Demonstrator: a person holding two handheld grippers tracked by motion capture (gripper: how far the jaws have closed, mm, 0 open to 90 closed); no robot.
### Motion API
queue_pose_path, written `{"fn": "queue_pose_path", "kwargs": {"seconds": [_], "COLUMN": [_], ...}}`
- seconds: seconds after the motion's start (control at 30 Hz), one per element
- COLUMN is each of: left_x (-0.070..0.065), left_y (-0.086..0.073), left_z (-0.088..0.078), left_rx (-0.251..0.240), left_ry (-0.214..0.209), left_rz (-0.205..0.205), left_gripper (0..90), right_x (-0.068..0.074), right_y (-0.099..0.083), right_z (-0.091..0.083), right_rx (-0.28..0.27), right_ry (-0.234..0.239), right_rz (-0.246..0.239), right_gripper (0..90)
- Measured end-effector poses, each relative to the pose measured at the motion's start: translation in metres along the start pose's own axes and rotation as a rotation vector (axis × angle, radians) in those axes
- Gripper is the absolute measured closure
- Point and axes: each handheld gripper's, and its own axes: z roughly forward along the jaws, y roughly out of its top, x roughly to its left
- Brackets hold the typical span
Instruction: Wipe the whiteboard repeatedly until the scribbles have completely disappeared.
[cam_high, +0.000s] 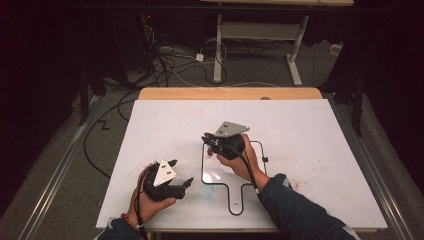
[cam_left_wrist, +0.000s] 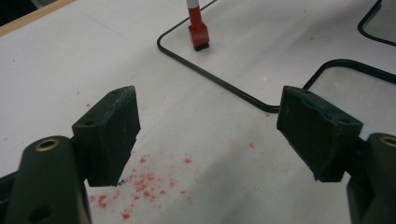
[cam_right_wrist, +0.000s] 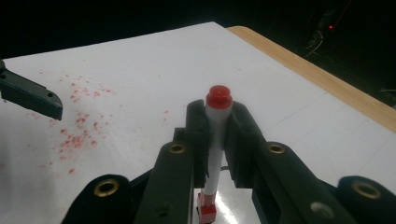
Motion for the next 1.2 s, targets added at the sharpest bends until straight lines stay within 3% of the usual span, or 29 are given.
{"fn": "queue_pose_path", "kwargs": {"seconds": [0.13, 0.37, 0.6, 0.8, 0.83, 0.87, 1.2], "left_x": [0.000, 0.000, -0.001, 0.001, 0.002, 0.001, -0.006], "left_y": [0.000, 0.000, 0.001, 0.000, 0.000, 0.000, 0.000], "left_z": [0.000, 0.001, 0.001, 0.003, 0.003, 0.004, 0.004], "left_rx": [0.006, 0.005, 0.007, 0.012, 0.018, 0.012, 0.036], "left_ry": [-0.003, -0.008, -0.006, 0.002, 0.009, 0.006, 0.022], "left_rz": [0.004, -0.002, 0.001, -0.005, 0.015, -0.001, 0.041], "left_gripper": [20.4, 20.4, 20.4, 20.3, 20.3, 20.3, 20.3], "right_x": [0.005, 0.009, -0.004, -0.013, -0.015, -0.018, -0.037], "right_y": [0.001, 0.000, -0.002, 0.003, 0.002, 0.002, -0.016], "right_z": [-0.003, -0.011, -0.022, -0.059, -0.066, -0.074, -0.146], "right_rx": [0.008, 0.036, 0.009, -0.075, -0.085, -0.095, -0.143], "right_ry": [0.042, -0.006, -0.011, -0.014, -0.011, -0.008, 0.001], "right_rz": [0.010, -0.003, 0.050, 0.073, 0.083, 0.088, 0.140], "right_gripper": [81.2, 81.3, 81.2, 81.0, 81.1, 81.0, 81.0]}}
